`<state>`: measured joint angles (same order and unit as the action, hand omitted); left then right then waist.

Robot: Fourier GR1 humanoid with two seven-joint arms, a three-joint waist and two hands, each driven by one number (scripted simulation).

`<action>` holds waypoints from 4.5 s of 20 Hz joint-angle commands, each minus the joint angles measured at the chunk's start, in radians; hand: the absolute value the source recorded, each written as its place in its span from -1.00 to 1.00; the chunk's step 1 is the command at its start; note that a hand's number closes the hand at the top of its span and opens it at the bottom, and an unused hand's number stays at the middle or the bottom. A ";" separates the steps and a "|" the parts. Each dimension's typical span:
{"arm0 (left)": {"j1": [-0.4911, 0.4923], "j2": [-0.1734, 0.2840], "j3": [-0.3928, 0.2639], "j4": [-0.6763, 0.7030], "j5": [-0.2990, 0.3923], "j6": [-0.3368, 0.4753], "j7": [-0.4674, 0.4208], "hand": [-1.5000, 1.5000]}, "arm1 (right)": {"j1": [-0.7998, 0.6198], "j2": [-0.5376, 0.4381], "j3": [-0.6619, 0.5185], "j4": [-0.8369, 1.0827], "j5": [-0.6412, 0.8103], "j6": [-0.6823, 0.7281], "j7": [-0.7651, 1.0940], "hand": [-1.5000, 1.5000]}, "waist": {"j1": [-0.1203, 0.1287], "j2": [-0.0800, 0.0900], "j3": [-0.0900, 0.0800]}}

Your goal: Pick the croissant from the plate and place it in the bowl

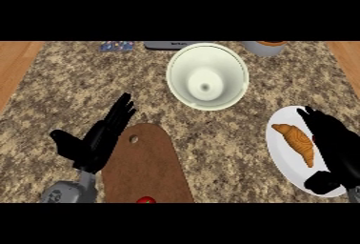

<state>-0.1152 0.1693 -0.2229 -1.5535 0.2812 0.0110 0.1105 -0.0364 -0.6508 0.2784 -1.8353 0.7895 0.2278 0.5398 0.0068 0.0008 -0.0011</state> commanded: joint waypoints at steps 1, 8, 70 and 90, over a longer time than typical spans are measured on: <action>-0.092 -0.012 0.054 0.104 0.002 -0.019 -0.013 0.00 | -0.102 0.057 0.002 0.080 0.032 0.100 0.083 -1.00 | -0.005 0.002 0.001; -0.032 -0.068 0.009 0.029 -0.042 0.017 0.027 0.00 | -0.105 0.099 -0.018 0.249 0.100 0.128 0.039 -1.00 | -0.005 0.000 0.001; -0.039 -0.158 0.071 -0.010 -0.126 -0.160 0.082 0.00 | -0.440 0.646 0.125 0.727 0.338 -0.068 0.211 1.00 | 0.116 0.011 0.003; -0.077 -0.169 0.088 0.062 -0.139 -0.109 0.069 0.00 | -1.086 0.650 0.445 0.586 0.120 -0.147 0.946 1.00 | 0.077 -0.007 -0.003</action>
<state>-0.1936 0.0053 -0.1339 -1.4920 0.1452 -0.1147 0.1786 -1.0052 -0.0183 0.7167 -1.2599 0.9332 0.0592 1.2169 0.0927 -0.0046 -0.0035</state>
